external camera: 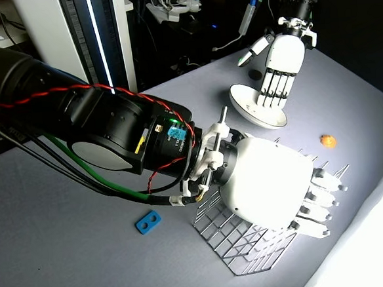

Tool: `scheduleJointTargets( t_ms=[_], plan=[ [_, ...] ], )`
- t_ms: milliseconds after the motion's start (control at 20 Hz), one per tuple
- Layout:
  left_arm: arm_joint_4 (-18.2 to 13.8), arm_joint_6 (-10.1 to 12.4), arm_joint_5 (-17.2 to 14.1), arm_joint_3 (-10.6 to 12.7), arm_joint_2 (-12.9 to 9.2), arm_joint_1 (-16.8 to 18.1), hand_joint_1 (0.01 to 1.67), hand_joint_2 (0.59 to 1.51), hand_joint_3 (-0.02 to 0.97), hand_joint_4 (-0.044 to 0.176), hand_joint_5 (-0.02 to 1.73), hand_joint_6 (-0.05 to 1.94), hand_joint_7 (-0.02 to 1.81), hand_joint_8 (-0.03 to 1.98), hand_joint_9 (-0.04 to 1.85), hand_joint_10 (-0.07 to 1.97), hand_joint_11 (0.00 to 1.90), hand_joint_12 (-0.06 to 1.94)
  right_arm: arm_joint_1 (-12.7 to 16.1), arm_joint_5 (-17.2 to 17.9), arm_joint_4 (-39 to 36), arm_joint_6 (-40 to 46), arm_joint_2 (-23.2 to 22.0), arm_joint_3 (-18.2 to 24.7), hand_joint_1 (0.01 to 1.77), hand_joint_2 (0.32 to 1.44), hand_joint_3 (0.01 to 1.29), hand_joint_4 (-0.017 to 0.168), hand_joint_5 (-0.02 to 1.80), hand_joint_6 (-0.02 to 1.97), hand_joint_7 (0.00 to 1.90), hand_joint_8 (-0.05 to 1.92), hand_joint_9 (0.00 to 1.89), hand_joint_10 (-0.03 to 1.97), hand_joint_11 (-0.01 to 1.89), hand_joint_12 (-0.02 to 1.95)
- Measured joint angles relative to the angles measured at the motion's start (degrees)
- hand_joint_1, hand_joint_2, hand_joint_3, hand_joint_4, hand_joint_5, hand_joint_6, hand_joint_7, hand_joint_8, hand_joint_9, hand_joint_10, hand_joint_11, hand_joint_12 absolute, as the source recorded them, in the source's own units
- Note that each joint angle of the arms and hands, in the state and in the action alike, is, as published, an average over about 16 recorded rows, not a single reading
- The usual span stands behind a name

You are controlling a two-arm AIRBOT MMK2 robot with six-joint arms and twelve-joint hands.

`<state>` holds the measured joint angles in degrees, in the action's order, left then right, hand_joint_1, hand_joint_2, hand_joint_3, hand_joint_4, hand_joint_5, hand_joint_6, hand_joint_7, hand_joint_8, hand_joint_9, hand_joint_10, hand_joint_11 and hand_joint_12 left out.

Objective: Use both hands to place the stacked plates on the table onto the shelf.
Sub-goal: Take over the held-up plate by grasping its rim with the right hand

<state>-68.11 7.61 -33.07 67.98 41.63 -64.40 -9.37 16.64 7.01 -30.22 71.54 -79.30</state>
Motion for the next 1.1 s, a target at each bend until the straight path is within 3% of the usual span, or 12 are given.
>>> scheduleJointTargets(
  t_ms=[250,500,850,1100],
  plan=[
    [0.3,0.1,0.2,-0.1,0.0,-0.4,0.02,1.063,0.009,-0.005,0.0,-0.02,0.01,-0.01,-0.02,-0.04,0.03,0.03,2.0,1.5,-2.3,-4.1,-1.8,4.8,1.04,1.03,0.01,-0.003,0.28,0.86,0.25,1.17,0.24,1.3,0.09,1.58],
    [0.4,0.1,0.4,-0.2,0.0,-0.6,0.02,1.06,0.008,-0.006,0.0,-0.02,0.01,-0.01,-0.02,-0.04,0.03,0.03,2.3,4.2,-4.6,-13.6,-3.5,12.1,1.01,1.01,0.01,-0.003,0.21,0.57,0.18,0.79,0.17,0.9,0.07,1.17],
    [0.4,0.2,0.5,-0.3,0.0,-0.5,0.02,1.06,0.008,-0.007,0.0,-0.02,0.01,-0.01,-0.02,-0.04,0.03,0.03,-2.4,8.8,-6.7,-34.5,-3.9,22.6,1.06,0.93,0.01,0.001,0.1,0.22,0.1,0.26,0.09,0.29,0.04,0.53],
    [0.4,0.2,0.6,-0.4,0.0,-0.4,0.02,1.062,0.008,-0.006,0.0,-0.02,0.01,-0.01,-0.02,-0.04,0.03,0.03,-7.3,11.2,-6.4,-48.0,-1.3,25.7,1.09,0.89,0.01,0.003,0.02,0.02,0.02,0.01,0.02,0.01,0.01,0.15]
  ],
)
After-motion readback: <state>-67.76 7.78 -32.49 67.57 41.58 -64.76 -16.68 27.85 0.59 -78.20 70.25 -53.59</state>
